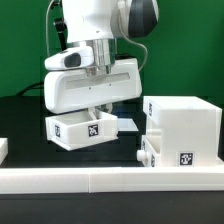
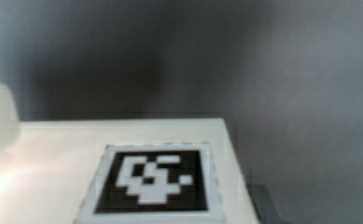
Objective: Assemble drawer
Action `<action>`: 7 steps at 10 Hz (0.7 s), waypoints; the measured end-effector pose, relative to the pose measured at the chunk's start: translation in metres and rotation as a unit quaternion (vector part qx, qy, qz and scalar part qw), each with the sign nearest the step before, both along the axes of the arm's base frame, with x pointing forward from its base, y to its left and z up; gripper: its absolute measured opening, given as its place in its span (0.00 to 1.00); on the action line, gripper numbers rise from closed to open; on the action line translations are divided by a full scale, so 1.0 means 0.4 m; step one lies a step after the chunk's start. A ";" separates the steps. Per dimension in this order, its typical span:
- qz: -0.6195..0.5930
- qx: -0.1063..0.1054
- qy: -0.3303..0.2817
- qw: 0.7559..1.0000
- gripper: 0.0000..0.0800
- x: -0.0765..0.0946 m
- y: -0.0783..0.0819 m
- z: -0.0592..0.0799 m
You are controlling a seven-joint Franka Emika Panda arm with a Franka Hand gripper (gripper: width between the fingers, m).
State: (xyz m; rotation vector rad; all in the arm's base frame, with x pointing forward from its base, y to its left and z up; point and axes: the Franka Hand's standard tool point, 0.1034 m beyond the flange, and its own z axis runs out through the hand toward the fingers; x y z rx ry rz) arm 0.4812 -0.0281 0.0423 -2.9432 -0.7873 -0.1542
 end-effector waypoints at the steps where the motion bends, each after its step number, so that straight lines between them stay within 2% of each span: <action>1: 0.017 -0.001 -0.001 1.000 0.06 -0.001 0.000 -0.001; 3: 0.095 -0.010 -0.009 0.995 0.06 -0.001 -0.001 -0.004; 7: 0.261 -0.031 -0.021 0.965 0.06 0.018 0.009 -0.002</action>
Offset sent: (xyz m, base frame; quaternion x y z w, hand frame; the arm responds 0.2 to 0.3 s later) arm 0.0115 0.0028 -0.0026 -0.0073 0.0068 -0.2947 0.9556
